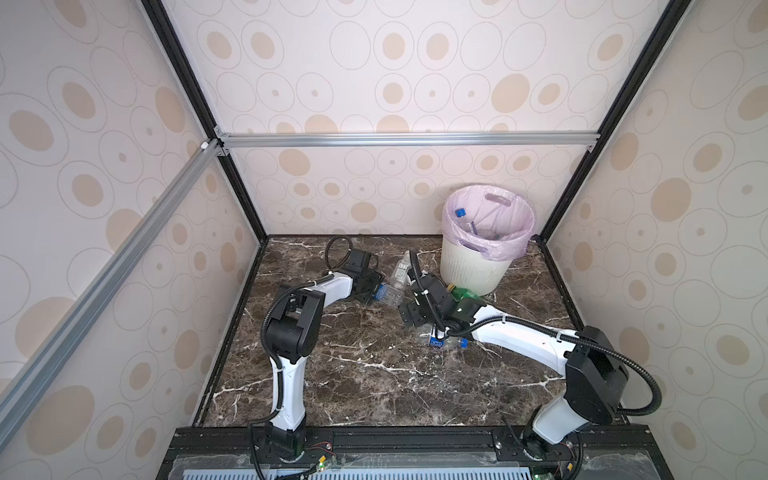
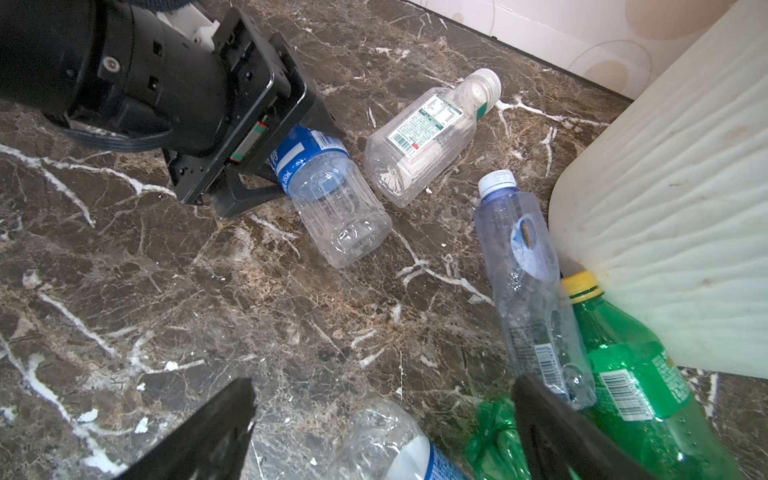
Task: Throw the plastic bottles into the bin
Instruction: 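Close the left gripper on the blue-labelled water bottle's neck, then lift the water bottle with the left gripper while the right grasps its body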
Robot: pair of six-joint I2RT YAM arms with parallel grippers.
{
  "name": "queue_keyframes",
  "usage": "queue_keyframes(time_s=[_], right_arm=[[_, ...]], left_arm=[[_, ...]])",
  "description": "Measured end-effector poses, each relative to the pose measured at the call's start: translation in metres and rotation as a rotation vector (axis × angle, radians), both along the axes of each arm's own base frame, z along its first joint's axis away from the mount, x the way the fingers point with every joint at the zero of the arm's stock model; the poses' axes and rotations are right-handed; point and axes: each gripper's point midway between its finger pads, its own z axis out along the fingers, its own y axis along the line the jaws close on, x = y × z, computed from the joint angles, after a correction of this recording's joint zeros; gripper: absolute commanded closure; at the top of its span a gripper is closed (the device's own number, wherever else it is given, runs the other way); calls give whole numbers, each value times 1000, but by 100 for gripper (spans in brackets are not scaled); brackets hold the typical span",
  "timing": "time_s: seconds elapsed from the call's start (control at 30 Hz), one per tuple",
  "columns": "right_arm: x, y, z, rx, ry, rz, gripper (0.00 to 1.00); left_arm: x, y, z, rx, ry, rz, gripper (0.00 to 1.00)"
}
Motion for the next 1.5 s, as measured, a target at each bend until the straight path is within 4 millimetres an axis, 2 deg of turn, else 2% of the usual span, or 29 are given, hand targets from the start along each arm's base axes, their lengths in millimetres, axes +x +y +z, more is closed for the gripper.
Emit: queue_keyframes(time_s=[0.17, 0.63, 1.0, 1.1, 1.3, 1.5], right_arm=[[0, 0, 0, 5, 2, -5, 0], [0, 0, -1, 14, 9, -14, 0], [-3, 3, -2, 45, 31, -14, 0], [-3, 4, -3, 61, 46, -11, 0], [-1, 2, 0, 117, 83, -10, 0], [0, -4, 27, 204, 68, -8, 0]], left_arm=[[-1, -2, -1, -20, -35, -25, 36], [-14, -16, 4, -111, -152, -133, 33], [-38, -33, 12, -249, -254, -250, 33], [-43, -37, 23, -275, -287, -282, 34], [-43, -47, 66, -311, -428, -374, 34], [-50, -57, 101, -316, -542, -458, 34]])
